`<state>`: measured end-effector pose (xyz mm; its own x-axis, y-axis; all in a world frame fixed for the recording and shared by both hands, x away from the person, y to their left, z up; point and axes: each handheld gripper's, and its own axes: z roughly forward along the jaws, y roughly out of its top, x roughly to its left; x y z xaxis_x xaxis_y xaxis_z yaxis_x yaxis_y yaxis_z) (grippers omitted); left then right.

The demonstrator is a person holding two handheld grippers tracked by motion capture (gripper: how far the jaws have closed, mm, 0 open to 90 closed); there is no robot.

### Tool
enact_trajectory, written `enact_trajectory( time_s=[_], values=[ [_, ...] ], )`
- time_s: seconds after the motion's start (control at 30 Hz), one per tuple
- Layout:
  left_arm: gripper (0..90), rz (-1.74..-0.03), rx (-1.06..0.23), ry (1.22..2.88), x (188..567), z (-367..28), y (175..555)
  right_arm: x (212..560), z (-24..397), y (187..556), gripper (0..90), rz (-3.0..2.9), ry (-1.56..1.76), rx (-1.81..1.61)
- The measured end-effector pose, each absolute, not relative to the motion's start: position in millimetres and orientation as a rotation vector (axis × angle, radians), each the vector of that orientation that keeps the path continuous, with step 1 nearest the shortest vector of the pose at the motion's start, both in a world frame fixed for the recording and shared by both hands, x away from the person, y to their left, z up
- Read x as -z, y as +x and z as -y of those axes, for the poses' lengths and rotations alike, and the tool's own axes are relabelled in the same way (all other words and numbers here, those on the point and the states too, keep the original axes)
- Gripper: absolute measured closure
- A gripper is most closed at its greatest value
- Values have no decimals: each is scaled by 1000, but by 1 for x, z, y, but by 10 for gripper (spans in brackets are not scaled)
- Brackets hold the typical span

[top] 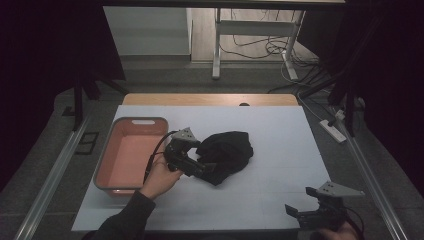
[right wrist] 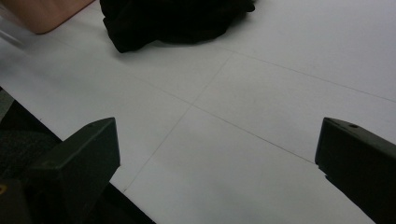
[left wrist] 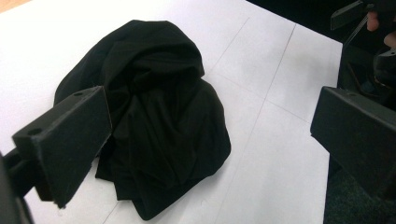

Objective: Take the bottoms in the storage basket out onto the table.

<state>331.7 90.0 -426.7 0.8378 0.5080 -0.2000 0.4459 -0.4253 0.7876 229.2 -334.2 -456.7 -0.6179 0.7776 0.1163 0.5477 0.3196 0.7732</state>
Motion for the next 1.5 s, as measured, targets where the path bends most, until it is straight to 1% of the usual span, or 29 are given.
enact_trajectory(
  time_s=[1.0,1.5],
  values=[
    [0,-709,-81,2026,421,-112,313,457,334,229,3,-2315,1196,-1183],
    [0,-733,-77,2011,428,-125,300,457,333,229,3,-2318,1195,-1181]
  ],
)
